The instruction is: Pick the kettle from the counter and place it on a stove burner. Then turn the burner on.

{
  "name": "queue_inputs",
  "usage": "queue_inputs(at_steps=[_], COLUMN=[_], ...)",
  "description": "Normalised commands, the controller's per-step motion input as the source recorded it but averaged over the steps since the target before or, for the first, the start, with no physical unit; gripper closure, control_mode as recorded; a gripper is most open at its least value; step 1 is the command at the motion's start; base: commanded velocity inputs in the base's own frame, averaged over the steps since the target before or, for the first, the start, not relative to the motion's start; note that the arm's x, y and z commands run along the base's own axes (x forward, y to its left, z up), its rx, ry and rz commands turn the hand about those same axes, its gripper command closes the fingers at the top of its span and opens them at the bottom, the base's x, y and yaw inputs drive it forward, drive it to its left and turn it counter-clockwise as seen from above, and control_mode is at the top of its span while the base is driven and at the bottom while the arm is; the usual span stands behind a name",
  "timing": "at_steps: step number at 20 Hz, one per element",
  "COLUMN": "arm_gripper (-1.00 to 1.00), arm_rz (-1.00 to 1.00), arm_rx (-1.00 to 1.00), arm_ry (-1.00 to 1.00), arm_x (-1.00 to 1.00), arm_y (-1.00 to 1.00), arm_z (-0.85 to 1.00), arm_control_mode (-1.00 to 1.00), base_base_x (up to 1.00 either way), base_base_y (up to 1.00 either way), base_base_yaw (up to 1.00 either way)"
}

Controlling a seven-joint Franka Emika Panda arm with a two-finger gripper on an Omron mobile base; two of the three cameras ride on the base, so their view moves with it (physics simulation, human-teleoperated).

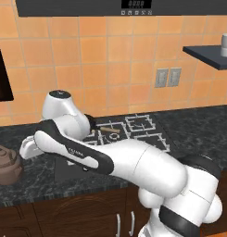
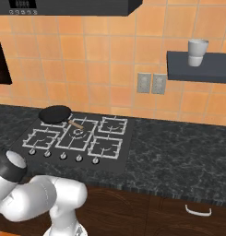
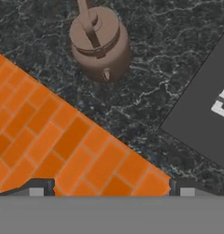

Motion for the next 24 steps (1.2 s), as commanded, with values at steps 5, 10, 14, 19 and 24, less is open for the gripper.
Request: queue_inputs(at_steps=[5,10,14,19,24], arm_gripper=[-1.00,-1.00,-1.00,-1.00,-1.00], arm_rz=[0.11,0.04,0.00,0.00,0.00], arm_rx=[-0.04,0.00,-0.04,0.00,0.00], arm_ry=[0.04,-0.04,-0.05,-0.03,0.00], arm_x=[0.07,0.15,0.82,0.76,0.46], arm_y=[1.00,0.63,0.24,0.08,0.34], arm_z=[-0.05,-0.22,-0.41,-0.23,-0.09], arm_control_mode=[-1.00,-1.00,-1.00,-1.00,-1.00], base_base_x=[0.00,0.00,0.00,0.00,0.00], base_base_y=[0.00,0.00,0.00,0.00,0.00], base_base_yaw=[0.00,0.00,0.00,0.00,0.00])
